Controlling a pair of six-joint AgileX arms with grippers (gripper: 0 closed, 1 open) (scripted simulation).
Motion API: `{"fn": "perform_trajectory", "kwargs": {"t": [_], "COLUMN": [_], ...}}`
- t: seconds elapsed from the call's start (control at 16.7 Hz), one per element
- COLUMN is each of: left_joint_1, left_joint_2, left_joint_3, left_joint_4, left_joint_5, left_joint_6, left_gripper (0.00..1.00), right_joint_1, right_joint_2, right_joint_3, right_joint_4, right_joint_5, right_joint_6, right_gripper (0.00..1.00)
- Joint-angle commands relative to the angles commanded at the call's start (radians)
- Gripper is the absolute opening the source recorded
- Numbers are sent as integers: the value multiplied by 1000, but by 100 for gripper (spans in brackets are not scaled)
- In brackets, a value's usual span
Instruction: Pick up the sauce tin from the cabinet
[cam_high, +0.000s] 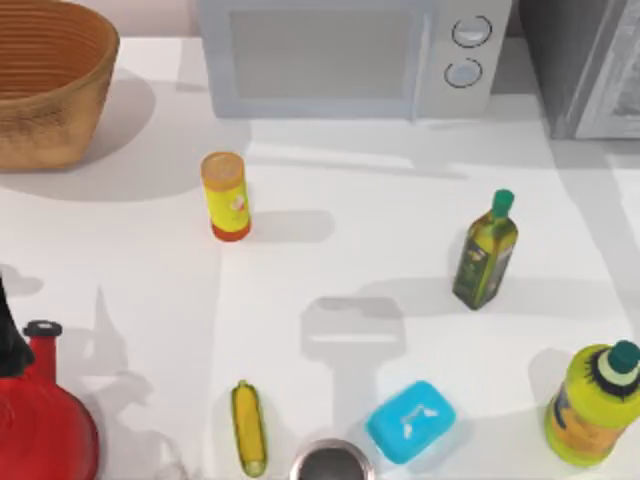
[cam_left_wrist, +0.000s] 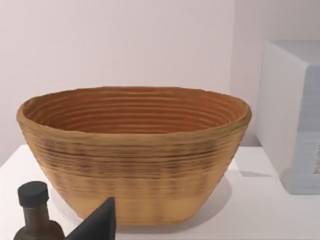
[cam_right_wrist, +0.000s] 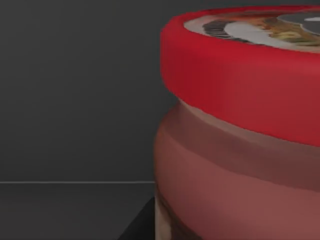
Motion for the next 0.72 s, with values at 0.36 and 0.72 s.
{"fn": "perform_trajectory", "kwargs": {"t": [0.36,0.72], "left_joint_1": [0,0], "left_joint_2": [0,0], "left_joint_3": [0,0], "left_joint_4": [0,0], "left_joint_5": [0,0], "left_joint_6": [0,0], "left_gripper": [100,100], "right_joint_1": [0,0], "right_joint_2": [0,0], "right_joint_3": [0,0], "right_joint_4": [0,0], "right_joint_5": [0,0], "right_joint_6": [0,0], "right_gripper": [10,0]}}
